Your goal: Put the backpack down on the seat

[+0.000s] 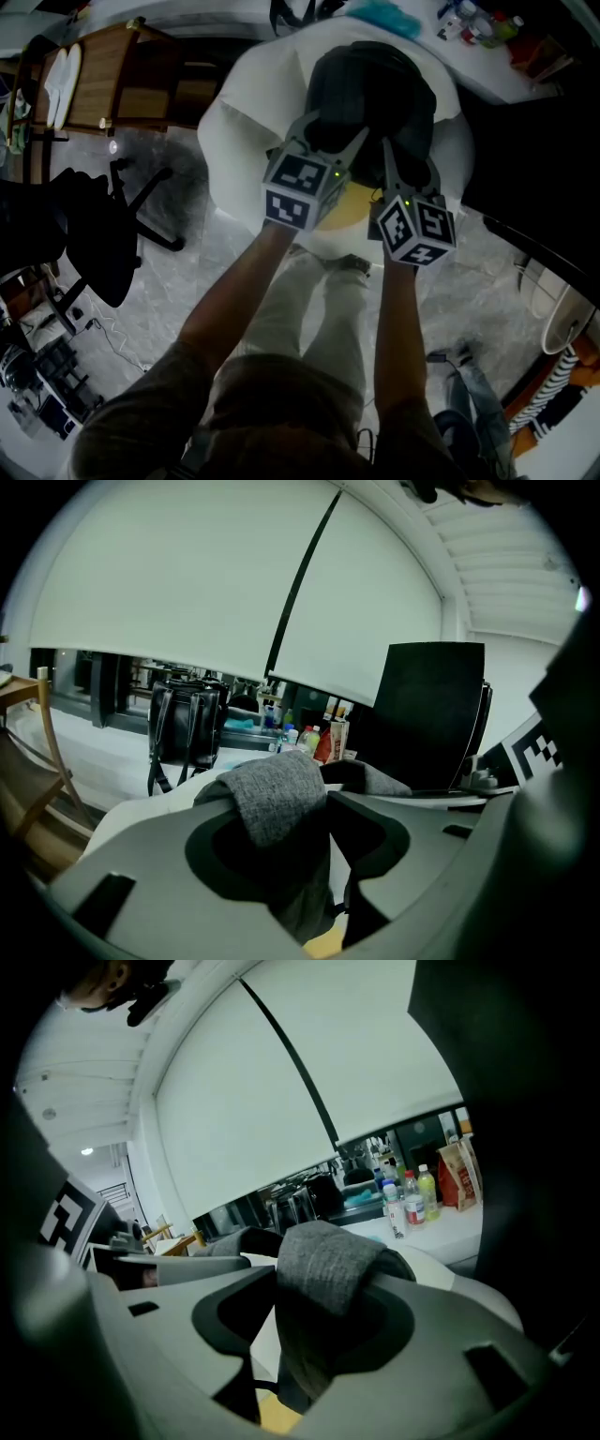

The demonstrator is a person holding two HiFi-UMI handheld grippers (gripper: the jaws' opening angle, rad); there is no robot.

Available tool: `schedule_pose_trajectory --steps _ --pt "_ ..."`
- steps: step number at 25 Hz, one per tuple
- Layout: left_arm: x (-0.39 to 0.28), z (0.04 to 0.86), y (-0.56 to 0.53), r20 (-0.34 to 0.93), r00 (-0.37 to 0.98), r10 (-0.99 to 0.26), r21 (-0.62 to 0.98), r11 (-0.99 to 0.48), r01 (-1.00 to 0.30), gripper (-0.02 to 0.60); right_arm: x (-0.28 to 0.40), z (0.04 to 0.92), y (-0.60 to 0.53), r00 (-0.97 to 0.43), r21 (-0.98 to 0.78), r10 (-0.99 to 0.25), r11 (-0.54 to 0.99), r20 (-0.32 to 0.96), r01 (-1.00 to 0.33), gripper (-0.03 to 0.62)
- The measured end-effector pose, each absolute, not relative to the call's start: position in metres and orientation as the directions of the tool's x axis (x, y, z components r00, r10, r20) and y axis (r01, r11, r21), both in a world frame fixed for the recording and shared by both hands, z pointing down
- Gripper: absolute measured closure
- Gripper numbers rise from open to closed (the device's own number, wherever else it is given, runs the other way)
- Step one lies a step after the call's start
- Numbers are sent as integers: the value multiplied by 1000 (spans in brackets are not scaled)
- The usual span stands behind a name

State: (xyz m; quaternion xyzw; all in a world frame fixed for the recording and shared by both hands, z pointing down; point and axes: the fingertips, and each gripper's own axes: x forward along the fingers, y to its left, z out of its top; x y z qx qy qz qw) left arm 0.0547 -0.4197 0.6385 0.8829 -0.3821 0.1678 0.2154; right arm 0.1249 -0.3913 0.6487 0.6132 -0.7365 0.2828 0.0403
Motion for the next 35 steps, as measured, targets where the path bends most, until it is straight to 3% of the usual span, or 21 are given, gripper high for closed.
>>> schedule_pose_trajectory --steps 4,13,24,27,31,33,35 --pt "48 645 -415 484 619 -618 241 -586 -774 323 130 657 -381 -205 -355 -874 40 440 -934 332" --pt "36 656 -402 521 557 -647 234 -519 -822 248 145 669 -361 -140 -340 -863 -39 485 -940 298" --pt "25 650 -384 526 541 -656 259 -483 -837 245 137 663 -342 -184 -359 -858 -1 480 -933 291" --pt "27 642 -376 517 550 -656 272 -483 -832 287 135 656 -336 -196 -371 -856 5 478 -928 299" --pt "29 621 -364 482 553 -679 283 -477 -832 419 133 641 -327 -200 -382 -856 3 477 -924 328" --pt "31 612 -358 476 556 -682 295 -472 -831 459 132 632 -321 -213 -396 -854 8 475 -918 379" --pt "35 602 -352 474 563 -677 312 -468 -827 492 130 622 -317 -232 -423 -854 15 466 -906 480"
